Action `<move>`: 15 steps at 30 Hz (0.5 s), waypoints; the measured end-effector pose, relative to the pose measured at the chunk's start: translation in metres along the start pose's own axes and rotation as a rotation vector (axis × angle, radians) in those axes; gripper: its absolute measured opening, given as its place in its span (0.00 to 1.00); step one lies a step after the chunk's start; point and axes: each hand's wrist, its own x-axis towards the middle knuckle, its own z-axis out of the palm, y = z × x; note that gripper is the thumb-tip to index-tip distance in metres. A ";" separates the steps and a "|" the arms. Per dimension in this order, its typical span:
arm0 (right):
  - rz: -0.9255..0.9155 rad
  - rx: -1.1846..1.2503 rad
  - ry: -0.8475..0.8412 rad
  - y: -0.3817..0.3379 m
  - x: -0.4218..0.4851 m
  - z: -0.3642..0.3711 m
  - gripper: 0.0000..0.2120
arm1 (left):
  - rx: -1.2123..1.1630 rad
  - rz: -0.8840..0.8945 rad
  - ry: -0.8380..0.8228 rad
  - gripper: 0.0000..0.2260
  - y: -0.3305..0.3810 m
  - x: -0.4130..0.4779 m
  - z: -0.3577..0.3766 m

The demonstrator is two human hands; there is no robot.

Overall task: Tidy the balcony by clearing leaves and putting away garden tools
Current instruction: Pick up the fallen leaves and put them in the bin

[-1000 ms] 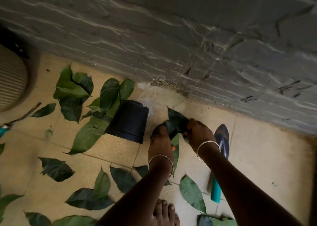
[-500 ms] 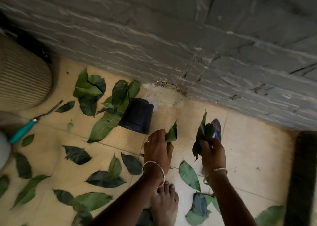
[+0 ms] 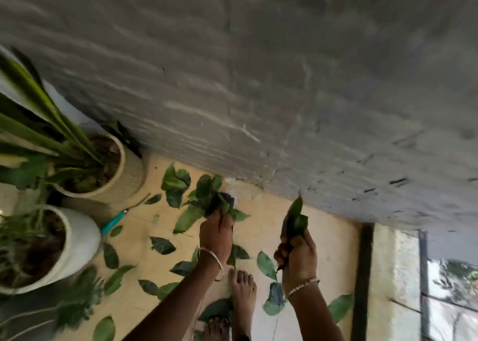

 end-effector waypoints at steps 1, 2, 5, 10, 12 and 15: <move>0.006 0.008 -0.054 -0.021 -0.025 0.011 0.12 | -0.057 -0.009 -0.006 0.11 0.028 -0.012 -0.017; 0.020 0.018 -0.106 -0.042 -0.051 0.021 0.10 | -0.099 -0.012 -0.015 0.11 0.057 -0.025 -0.035; 0.015 -0.040 -0.227 -0.099 -0.127 0.041 0.10 | -0.126 0.014 -0.004 0.11 0.130 -0.070 -0.082; -0.111 -0.108 -0.407 -0.186 -0.254 0.051 0.17 | -0.258 0.031 0.082 0.11 0.220 -0.139 -0.149; -0.163 -0.124 -0.426 -0.211 -0.302 0.048 0.19 | -0.327 0.033 0.089 0.09 0.254 -0.168 -0.175; -0.228 -0.081 -0.413 -0.235 -0.360 0.041 0.20 | -0.479 0.008 0.081 0.10 0.292 -0.208 -0.210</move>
